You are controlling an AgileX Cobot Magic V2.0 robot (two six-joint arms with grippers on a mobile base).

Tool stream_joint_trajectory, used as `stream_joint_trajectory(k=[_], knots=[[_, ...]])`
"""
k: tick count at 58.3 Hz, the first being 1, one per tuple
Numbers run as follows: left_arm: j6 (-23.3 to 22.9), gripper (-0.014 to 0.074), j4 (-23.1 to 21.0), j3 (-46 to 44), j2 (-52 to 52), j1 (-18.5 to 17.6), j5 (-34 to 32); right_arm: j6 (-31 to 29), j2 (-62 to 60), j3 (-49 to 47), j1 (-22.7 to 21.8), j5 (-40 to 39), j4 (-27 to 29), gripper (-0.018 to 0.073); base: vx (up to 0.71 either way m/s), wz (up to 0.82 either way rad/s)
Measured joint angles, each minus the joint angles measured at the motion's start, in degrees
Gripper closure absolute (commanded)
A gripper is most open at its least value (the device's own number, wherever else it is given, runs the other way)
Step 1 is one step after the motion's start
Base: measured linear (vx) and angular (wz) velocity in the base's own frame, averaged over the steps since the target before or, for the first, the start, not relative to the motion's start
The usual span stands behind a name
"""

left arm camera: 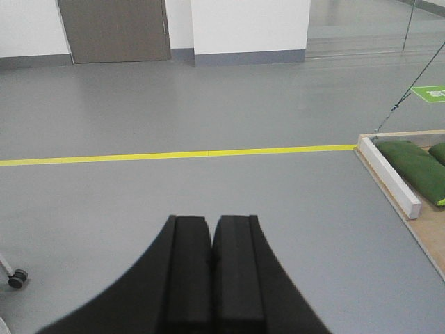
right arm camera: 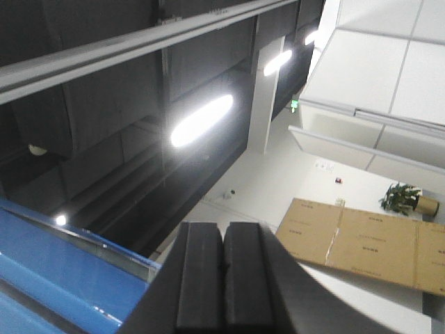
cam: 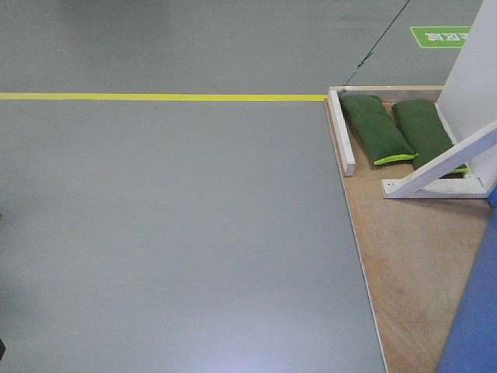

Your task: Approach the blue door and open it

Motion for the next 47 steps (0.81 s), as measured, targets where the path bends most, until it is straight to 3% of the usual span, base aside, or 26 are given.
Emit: stream_joint_trajectory(k=[16, 25, 37, 47], knots=[[0.00, 0.0524, 0.00, 0.00, 0.00, 0.00, 0.00, 0.03, 7.24, -5.21, -0.10, 8.00, 0.18, 0.0547, 0.00, 0.00], [0.00, 0.0524, 0.00, 0.00, 0.00, 0.00, 0.00, 0.14, 7.52, -5.42, -0.68, 11.50, 2.97, 0.0547, 0.00, 0.00], [0.00, 0.0524, 0.00, 0.00, 0.00, 0.00, 0.00, -0.56, 6.95, -5.72, -1.51, 21.73, 6.59, 0.0547, 0.00, 0.00], [0.00, 0.0524, 0.00, 0.00, 0.00, 0.00, 0.00, -0.04, 6.88, -6.12, -1.61, 35.50, 8.40, 0.0547, 0.00, 0.00]])
